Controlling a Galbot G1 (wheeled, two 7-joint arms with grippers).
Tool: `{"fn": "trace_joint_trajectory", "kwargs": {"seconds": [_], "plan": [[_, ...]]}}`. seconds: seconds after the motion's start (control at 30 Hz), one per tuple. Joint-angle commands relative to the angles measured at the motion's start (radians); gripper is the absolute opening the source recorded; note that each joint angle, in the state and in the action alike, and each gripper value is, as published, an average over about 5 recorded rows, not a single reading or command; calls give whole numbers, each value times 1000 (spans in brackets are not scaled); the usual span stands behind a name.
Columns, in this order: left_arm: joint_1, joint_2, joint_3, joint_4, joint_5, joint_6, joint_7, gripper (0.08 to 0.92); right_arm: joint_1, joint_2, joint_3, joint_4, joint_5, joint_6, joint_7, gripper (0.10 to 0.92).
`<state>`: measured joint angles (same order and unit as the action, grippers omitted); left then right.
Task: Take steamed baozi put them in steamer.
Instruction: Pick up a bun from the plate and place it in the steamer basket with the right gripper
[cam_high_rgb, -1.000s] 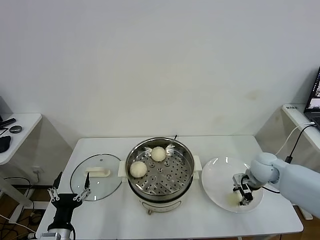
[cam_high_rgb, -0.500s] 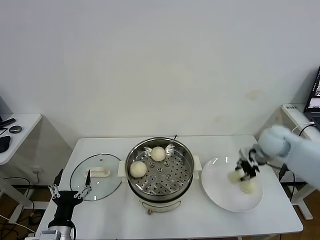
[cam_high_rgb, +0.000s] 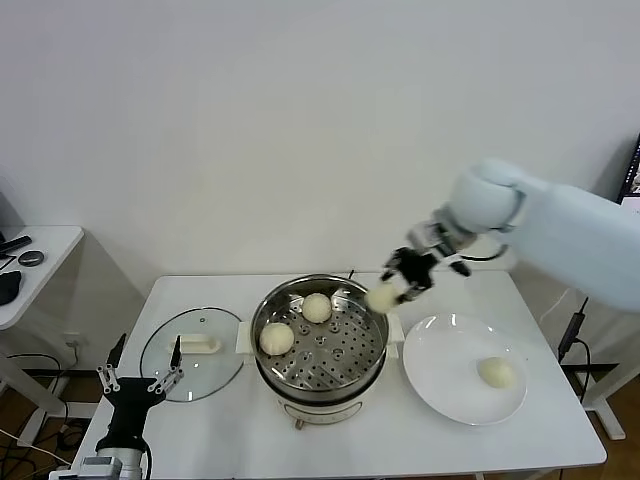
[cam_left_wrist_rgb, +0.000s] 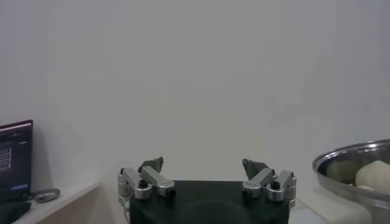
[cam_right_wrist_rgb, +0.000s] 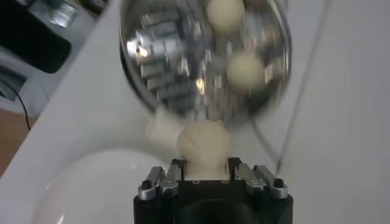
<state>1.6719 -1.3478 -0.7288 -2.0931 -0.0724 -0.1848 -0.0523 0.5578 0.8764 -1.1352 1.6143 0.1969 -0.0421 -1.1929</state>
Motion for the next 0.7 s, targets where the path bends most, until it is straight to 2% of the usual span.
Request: {"fn": "trace_joint_trajectory", "kwargs": {"seconds": [0.03,0.37,0.7], "plan": [[3,-2,-8,0,0,-1,0,823,63,279,-184,58,-110,207,48,449],[10,-13,-25,-4,-1,-2,-2,823,-35,313,-206,22,-327,316,69,450],[12,-20,-28,5,-1,-7,-4,823,-64,304,-207,23,-370,343,80,465]]}}
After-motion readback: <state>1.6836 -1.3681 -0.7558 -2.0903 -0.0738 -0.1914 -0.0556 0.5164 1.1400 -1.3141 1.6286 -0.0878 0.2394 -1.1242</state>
